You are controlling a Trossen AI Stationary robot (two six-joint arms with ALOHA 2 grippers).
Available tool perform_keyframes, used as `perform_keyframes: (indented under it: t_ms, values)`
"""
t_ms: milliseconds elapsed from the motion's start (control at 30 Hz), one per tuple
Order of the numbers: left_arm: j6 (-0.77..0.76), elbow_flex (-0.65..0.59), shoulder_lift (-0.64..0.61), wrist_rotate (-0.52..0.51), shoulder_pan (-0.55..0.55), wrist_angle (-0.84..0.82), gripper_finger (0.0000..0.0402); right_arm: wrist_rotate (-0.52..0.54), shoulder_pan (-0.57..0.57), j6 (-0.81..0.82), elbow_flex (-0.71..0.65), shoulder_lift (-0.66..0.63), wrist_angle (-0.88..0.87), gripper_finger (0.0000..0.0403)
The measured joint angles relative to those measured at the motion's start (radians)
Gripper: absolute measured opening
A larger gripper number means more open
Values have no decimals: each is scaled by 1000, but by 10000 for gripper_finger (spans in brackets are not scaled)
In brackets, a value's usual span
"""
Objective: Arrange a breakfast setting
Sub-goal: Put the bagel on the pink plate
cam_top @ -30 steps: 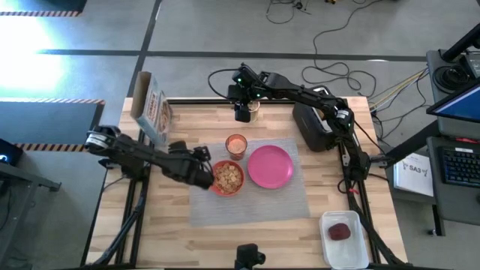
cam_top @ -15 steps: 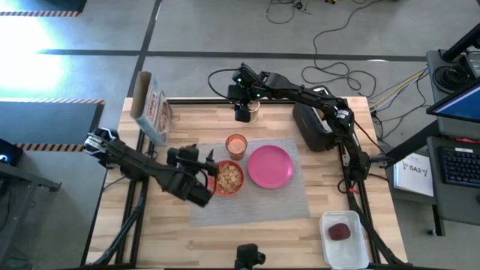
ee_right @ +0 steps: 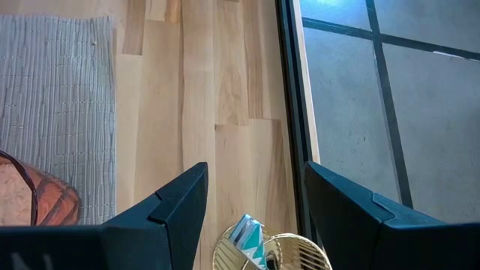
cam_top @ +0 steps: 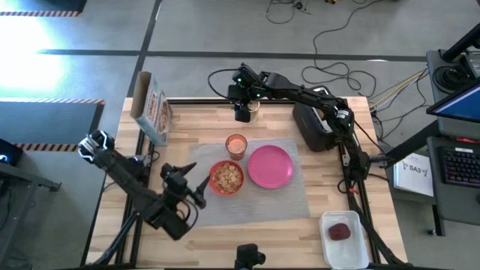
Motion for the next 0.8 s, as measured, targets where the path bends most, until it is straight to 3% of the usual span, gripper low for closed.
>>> perform_keyframes:
  t_ms: [233,367,467,600,800]
  values:
    - [0,0,0,-71,-98,1,304,-9,0,15,0,0,33,210]
    - [-9,-14,0,-152,-131,1,304,-11,4,159,0,-2,52,210]
    - [-28,-36,0,-155,-133,-1,304,-13,5,308,0,-2,62,210]
    - [-98,-97,-6,-173,-129,-17,304,-12,6,503,0,-11,-73,210]
    - [-392,-263,-106,-215,-126,-182,304,-1,12,528,0,-67,-379,210]
